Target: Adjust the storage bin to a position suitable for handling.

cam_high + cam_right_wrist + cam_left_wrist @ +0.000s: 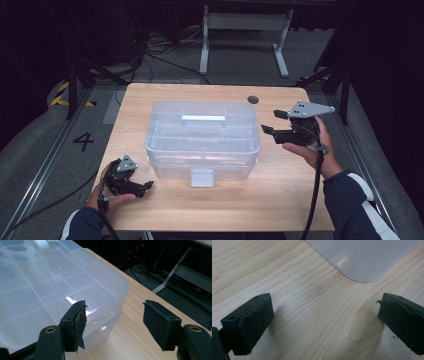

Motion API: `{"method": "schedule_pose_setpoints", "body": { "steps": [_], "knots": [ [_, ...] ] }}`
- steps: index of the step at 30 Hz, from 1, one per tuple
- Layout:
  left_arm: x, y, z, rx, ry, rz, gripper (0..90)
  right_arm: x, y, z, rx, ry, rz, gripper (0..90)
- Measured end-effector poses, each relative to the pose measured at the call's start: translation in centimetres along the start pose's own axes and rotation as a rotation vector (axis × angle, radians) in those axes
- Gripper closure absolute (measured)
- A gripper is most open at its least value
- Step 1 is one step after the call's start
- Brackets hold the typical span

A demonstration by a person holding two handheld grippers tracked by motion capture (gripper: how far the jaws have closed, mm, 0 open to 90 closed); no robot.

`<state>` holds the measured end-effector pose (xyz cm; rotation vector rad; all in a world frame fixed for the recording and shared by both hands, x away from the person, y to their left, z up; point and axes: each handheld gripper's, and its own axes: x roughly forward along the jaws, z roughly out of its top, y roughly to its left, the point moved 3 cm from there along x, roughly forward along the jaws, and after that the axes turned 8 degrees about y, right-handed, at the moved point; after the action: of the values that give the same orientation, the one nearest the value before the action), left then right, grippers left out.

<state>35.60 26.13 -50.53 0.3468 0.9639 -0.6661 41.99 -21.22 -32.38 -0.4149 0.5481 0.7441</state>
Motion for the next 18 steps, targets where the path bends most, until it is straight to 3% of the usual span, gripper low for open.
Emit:
{"method": "schedule_pose_setpoints", "body": {
  "steps": [13,18],
  "knots": [
    [0.0,0.0,0.0,0.000,0.000,0.000,0.7,2.8,2.9,3.5,-0.078,0.027,0.069,36.7],
    [0.0,0.0,0.0,0.000,0.000,0.000,0.6,3.9,3.8,4.5,-0.108,0.035,0.103,41.2]
  ]
}}
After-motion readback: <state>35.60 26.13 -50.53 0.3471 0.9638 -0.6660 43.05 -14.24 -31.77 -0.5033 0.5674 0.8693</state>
